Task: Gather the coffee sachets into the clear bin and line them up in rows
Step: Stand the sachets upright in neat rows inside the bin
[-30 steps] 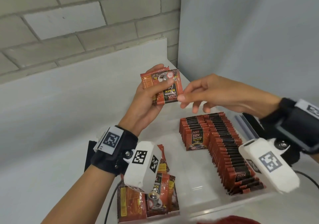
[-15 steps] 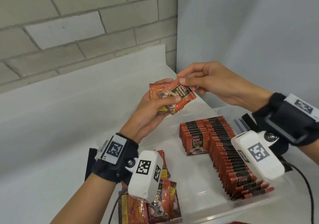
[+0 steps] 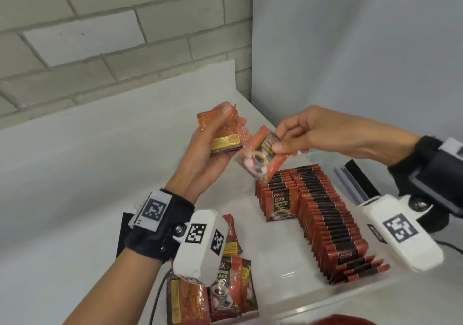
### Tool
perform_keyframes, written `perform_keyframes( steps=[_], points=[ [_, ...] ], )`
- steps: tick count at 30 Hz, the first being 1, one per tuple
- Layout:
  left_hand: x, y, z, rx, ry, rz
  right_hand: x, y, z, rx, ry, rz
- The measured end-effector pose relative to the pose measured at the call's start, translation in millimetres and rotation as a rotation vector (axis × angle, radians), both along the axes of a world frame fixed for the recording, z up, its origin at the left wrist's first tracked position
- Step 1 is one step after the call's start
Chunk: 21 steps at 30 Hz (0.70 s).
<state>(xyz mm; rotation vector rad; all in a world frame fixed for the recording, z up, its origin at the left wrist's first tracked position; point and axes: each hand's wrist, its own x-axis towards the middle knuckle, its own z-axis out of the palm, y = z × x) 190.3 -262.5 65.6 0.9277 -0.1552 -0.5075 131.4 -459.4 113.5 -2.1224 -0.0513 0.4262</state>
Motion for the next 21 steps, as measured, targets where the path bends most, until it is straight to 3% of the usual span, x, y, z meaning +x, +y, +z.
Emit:
perform_keyframes(
  steps=[6, 12, 15, 21],
  points=[
    [-1.7, -1.4, -0.8, 0.012, 0.036, 0.041, -11.6, 22.7, -16.8, -0.564, -0.078, 0.399],
    [-2.1, 0.7, 1.5, 0.023, 0.049, 0.05, -19.9, 41.0, -30.9, -1.047, -0.234, 0.583],
    [-3.4, -0.1, 1.7, 0.028, 0.065, 0.046, -22.1, 44.1, -29.8, -1.142, -0.257, 0.605],
    [-2.5, -0.7, 2.4, -0.02, 0.101, 0.018, -19.6, 43.7, -31.1, -1.144, -0.226, 0.634]
  ],
)
